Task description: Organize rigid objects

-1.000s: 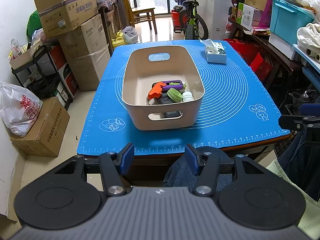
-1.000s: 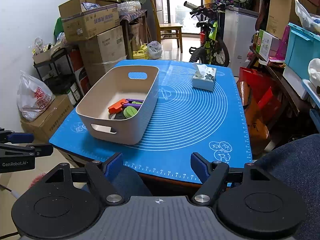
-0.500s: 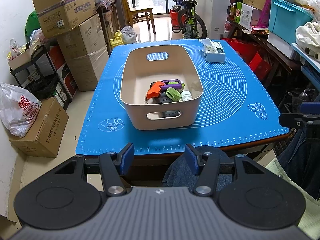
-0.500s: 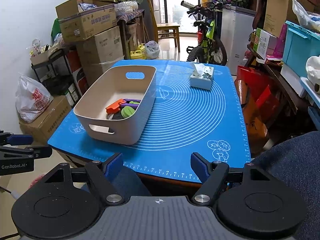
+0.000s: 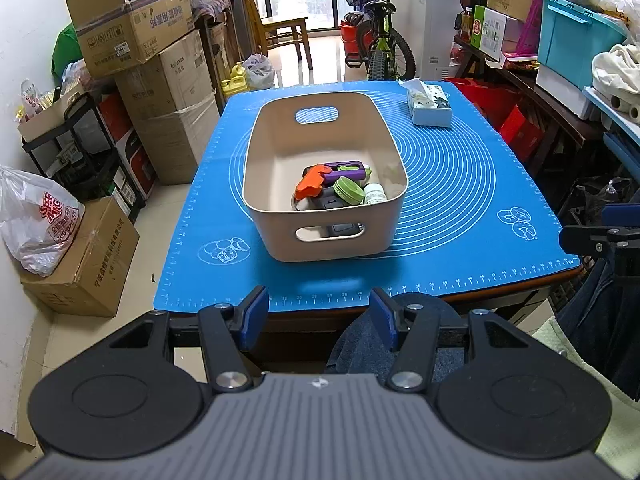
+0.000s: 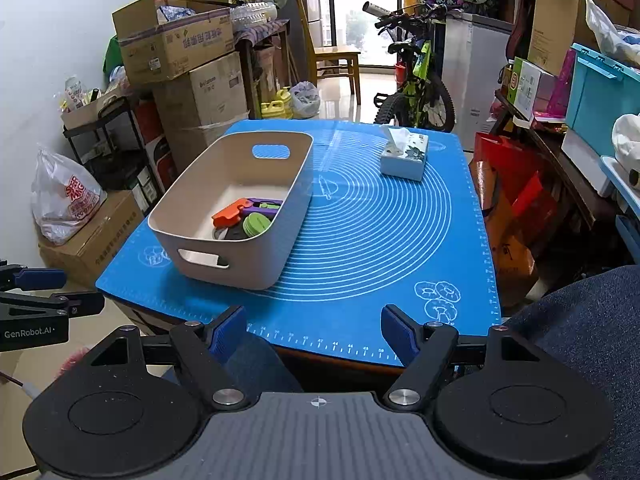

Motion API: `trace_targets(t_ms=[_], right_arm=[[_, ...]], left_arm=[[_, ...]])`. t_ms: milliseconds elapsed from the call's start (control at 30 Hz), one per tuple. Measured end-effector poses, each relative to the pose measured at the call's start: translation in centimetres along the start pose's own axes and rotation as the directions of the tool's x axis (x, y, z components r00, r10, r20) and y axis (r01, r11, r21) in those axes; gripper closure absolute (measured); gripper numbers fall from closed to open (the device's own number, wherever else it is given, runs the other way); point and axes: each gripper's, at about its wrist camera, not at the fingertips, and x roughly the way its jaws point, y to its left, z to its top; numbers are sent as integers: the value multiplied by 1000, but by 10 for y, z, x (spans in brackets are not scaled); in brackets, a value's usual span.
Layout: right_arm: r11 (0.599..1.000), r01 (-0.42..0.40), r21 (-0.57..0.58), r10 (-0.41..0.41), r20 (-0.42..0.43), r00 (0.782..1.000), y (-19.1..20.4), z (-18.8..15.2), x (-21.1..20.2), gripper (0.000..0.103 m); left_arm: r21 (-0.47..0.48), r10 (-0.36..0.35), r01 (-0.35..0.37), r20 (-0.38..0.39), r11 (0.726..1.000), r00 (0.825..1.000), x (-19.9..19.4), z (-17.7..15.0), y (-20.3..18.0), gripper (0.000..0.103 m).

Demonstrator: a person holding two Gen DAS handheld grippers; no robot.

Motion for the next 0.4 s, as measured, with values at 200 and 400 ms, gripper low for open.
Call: trace_targets(t_ms=[200,400], right_arm=[[1000,1,-1,-1,-1,1000,2,1,-1,25],[1000,3,6,-3,-1,1000,3,0,-1,25]], left_arm=[[0,0,0,-1,1000,1000,0,0,0,46],[0,0,0,-2,1000,1000,0,0,0,46]])
